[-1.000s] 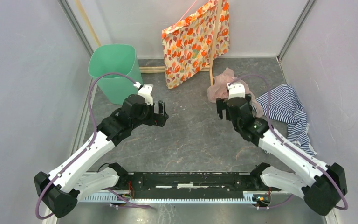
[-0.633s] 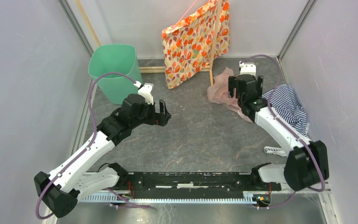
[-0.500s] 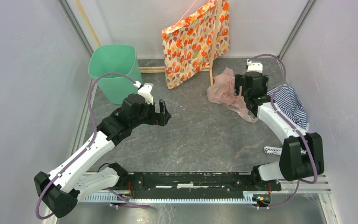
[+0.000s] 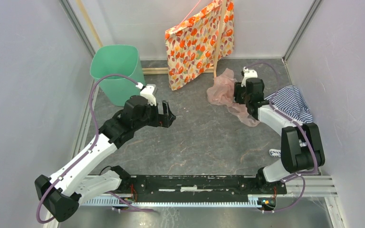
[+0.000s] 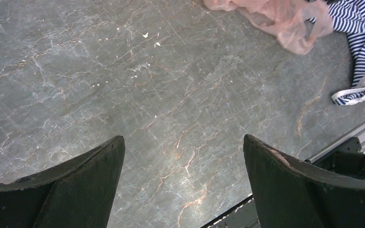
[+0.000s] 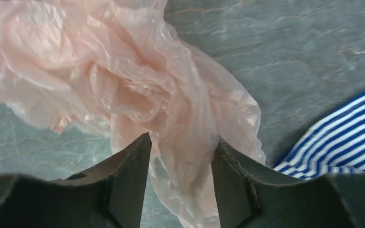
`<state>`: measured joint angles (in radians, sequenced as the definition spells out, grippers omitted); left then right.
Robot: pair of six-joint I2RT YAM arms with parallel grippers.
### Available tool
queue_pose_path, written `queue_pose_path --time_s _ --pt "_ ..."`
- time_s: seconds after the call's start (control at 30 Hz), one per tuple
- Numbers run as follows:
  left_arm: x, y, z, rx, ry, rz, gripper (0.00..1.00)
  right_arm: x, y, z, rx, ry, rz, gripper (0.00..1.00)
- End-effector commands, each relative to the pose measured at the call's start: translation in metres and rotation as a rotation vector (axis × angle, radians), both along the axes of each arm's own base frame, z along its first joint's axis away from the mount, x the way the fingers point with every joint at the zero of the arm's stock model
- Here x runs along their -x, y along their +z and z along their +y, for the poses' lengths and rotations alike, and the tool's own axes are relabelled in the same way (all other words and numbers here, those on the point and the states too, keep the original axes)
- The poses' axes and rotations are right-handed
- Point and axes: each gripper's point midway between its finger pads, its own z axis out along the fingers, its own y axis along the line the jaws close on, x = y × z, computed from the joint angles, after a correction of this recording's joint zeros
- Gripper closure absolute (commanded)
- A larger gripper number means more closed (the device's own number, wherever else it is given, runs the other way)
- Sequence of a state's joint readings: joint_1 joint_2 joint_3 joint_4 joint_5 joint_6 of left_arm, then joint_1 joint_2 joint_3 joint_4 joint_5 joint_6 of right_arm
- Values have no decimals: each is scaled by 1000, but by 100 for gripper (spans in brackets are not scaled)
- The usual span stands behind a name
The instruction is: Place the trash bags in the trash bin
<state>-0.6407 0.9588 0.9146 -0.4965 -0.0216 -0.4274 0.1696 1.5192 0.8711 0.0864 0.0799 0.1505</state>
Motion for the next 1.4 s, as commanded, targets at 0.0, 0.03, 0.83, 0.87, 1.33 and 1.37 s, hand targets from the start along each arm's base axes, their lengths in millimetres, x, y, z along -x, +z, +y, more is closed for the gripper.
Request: queue_pose_path --time_s 0.0,0.03,0.83,0.87,1.33,1.37 --pt "-1 15 -10 108 8 -15 0 13 18 35 -51 71 -42 56" --pt "0 14 -12 118 1 -9 0 19 21 41 -45 77 -44 66" --pt "25 -26 -78 315 -204 49 12 139 95 215 -358 463 -102 100" --pt "24 -26 -80 321 -208 40 12 140 94 216 -358 462 -96 100" --pt "47 -59 -109 284 -190 21 13 154 94 228 -600 220 -38 100" --pt "48 -61 -109 277 -179 17 13 156 93 228 -617 186 -31 100"
